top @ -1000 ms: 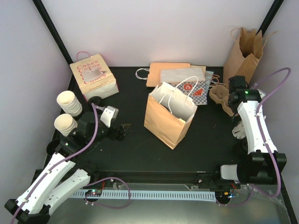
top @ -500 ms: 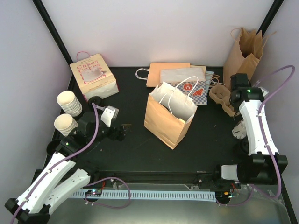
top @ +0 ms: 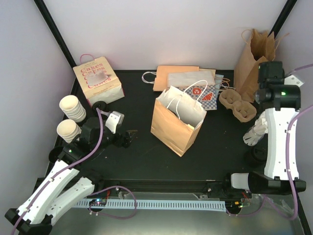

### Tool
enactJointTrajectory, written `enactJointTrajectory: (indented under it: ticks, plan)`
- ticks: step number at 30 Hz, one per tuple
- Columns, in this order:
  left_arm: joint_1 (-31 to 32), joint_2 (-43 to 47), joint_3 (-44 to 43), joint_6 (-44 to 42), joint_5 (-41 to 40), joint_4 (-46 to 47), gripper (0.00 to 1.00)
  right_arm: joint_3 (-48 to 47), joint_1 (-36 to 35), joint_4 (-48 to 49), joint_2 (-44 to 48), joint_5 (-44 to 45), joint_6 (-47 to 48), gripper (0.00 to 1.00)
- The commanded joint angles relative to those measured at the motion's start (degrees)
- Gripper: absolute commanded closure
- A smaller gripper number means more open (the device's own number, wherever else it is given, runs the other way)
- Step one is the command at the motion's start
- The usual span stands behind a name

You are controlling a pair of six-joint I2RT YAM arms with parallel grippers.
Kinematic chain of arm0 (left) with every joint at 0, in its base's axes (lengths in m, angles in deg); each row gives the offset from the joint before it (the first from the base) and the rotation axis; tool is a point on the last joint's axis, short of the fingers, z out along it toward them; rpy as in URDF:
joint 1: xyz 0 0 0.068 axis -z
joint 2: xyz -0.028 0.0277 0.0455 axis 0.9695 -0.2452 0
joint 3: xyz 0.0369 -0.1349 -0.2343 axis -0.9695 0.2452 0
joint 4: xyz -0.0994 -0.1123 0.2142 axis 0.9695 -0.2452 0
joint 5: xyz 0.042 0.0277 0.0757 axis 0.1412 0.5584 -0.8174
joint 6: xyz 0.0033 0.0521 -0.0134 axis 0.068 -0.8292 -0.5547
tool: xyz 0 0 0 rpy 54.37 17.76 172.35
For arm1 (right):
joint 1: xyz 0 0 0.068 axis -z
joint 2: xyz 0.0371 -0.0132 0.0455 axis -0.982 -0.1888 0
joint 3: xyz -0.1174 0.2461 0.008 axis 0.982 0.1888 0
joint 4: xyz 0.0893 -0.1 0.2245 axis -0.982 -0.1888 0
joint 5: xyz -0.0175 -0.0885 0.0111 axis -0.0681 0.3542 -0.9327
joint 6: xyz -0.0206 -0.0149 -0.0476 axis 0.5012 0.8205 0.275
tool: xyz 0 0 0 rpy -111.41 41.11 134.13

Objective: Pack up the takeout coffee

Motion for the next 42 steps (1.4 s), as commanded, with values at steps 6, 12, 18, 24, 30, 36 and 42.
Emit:
enactJointTrajectory:
  ticks: [6,12,18,24,30,36,42]
  plan:
    - [-0.42,-0.09,-0.11,-1.08,0.61,0.67,0.01,-13.12,0.30,-4.88,2.23,-9.89,3.48,0.96]
    - [-0.47,-0.25,-0.11,-1.15,0.68,0.85,0.01,-17.23,0.29,-3.24,2.58,-21.97,7.05,0.99]
    - [-0.41,-0.50,-0.02,-1.24,0.95,0.86,0.01,-15.42,0.28,4.30,5.55,-39.66,11.07,0.99]
    - [-0.40,-0.60,0.11,-1.42,1.05,0.95,0.01,-8.01,0.29,16.65,10.57,-58.05,11.76,0.99]
    - [-0.43,-0.93,0.25,-1.51,1.26,1.10,0.01,2.36,0.35,33.47,18.56,-67.59,8.53,0.99]
    - [-0.40,-1.56,0.08,-1.77,1.39,1.36,0.01,4.65,0.30,43.97,20.18,-77.24,3.60,0.99]
    - [-0.40,-1.73,0.16,-1.90,1.37,1.39,0.01,7.46,0.27,58.02,19.26,-89.30,-4.69,0.99]
